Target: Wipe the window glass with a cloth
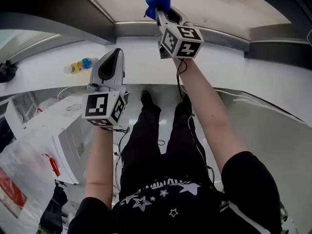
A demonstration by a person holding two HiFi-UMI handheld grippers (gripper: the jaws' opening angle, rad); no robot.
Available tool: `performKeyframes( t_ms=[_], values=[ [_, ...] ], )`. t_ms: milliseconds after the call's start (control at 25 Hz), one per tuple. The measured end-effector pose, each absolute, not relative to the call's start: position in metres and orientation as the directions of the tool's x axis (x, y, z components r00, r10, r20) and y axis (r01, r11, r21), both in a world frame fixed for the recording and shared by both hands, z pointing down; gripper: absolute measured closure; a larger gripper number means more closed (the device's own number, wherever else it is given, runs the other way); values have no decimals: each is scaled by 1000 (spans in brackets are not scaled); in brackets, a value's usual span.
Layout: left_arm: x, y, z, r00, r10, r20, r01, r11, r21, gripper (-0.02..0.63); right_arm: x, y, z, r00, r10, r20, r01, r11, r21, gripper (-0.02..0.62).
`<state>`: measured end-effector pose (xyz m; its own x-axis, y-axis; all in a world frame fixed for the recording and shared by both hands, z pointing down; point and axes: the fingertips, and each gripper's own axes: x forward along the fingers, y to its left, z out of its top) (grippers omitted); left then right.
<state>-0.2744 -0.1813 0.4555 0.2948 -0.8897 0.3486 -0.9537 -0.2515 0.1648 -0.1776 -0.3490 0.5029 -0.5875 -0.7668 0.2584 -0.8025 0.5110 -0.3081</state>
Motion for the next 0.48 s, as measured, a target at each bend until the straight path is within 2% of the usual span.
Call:
performKeyframes(
  t_ms=[480],
  values=[
    [-134, -249, 454, 440, -821, 364, -897, -423, 130, 597, 10, -359, 511, -438, -853, 283, -885, 356, -299, 518]
  ],
)
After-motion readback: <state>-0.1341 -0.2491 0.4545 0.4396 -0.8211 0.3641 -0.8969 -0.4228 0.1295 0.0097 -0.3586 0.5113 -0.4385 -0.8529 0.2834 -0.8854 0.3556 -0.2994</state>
